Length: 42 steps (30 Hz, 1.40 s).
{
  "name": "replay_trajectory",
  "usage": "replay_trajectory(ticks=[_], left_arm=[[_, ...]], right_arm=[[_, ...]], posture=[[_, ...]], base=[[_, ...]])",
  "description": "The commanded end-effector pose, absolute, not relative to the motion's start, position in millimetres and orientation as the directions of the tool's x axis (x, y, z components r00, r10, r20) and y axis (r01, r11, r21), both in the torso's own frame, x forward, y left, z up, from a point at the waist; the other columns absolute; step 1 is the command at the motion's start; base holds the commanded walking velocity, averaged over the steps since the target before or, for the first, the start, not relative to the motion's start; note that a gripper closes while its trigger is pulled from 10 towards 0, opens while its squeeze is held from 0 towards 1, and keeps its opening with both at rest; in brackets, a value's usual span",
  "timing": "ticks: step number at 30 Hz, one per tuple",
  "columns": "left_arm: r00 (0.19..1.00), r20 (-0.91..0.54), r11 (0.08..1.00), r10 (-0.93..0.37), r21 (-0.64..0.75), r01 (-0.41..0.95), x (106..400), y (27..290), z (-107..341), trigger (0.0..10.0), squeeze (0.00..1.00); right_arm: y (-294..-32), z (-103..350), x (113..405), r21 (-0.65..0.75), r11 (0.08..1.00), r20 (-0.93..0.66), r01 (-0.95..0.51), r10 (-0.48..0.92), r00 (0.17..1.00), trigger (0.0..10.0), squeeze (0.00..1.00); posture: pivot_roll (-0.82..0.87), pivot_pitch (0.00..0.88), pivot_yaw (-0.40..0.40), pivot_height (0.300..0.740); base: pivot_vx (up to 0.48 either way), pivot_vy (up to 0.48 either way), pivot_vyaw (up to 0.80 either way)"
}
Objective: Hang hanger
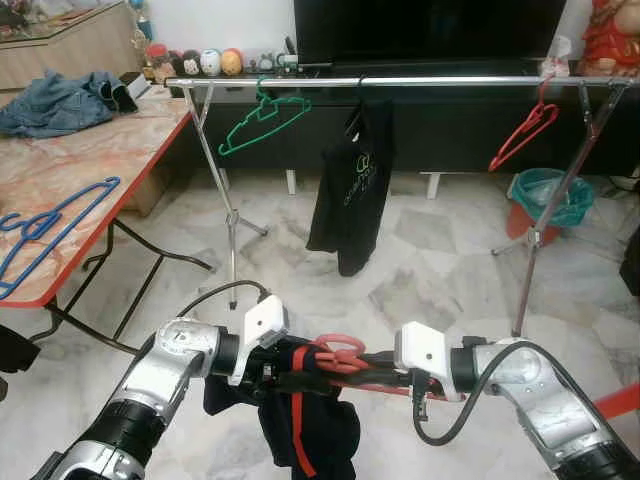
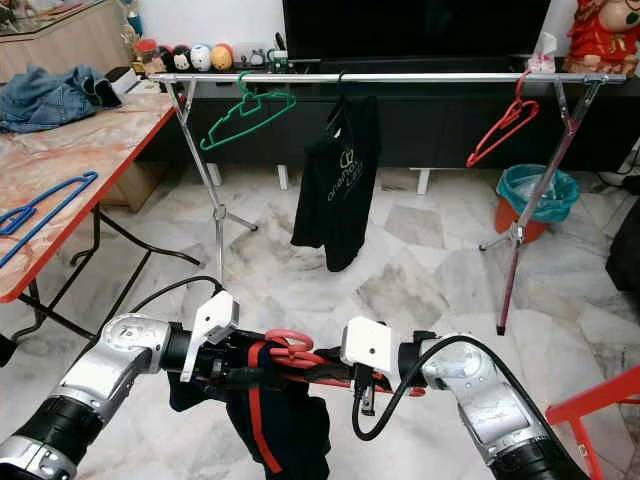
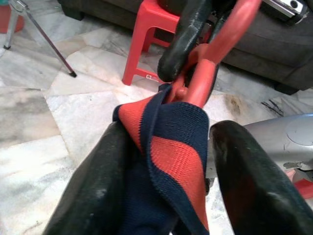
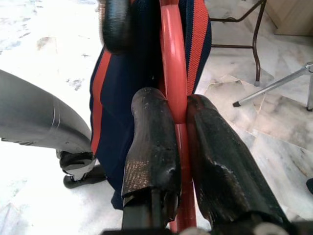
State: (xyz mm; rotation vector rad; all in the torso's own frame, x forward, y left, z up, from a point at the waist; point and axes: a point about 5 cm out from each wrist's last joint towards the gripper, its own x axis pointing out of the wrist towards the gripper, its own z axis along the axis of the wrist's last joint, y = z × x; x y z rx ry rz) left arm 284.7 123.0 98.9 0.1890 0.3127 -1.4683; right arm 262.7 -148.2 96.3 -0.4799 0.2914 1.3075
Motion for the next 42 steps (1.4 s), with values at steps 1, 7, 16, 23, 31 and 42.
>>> replay_trajectory(ticks=[1,7,16,23,31,42], left_arm=[[0.017,-0.345,0.044,-0.938,-0.07,0.997,281.4,117.9,97.5,0.0,0.0],[0.011,-0.347,0.038,-0.938,-0.071,0.997,281.2,117.8,97.8,0.0,0.0],[0.007,-0.349,0.034,-0.937,-0.072,0.997,280.7,118.3,98.3,0.0,0.0],[0.007,-0.35,0.035,-0.937,-0.075,0.997,280.3,119.2,98.3,0.0,0.0],[-0.001,-0.35,0.03,-0.937,-0.082,0.996,279.4,118.9,98.4,0.0,0.0],[0.002,-0.348,0.033,-0.937,-0.083,0.996,279.4,118.5,98.8,0.0,0.0]], right_arm=[[-137.2,115.5,268.0,-0.231,0.172,-0.388,-0.958,0.886,0.253,10.0,0.0],[-136.9,115.8,268.2,-0.23,0.173,-0.388,-0.958,0.886,0.253,10.0,0.0],[-135.8,116.7,269.3,-0.23,0.176,-0.384,-0.957,0.887,0.256,10.0,0.0],[-134.2,115.6,269.2,-0.227,0.182,-0.378,-0.957,0.889,0.259,10.0,0.0],[-132.9,115.6,269.5,-0.227,0.19,-0.369,-0.955,0.891,0.265,10.0,0.0],[-130.7,113.6,268.8,-0.221,0.193,-0.363,-0.956,0.893,0.264,10.0,0.0]], posture=[[0.0,0.039,0.067,0.74],[0.01,0.044,0.068,0.74],[0.01,0.044,0.069,0.74],[0.01,0.042,0.072,0.74],[0.01,0.033,0.076,0.74],[0.02,0.019,0.078,0.74]], base=[[0.0,0.0,0.0],[0.0,0.0,0.0],[0.0,0.0,0.0],[0.0,0.0,0.0],[0.0,0.0,0.0],[0.0,0.0,0.0]])
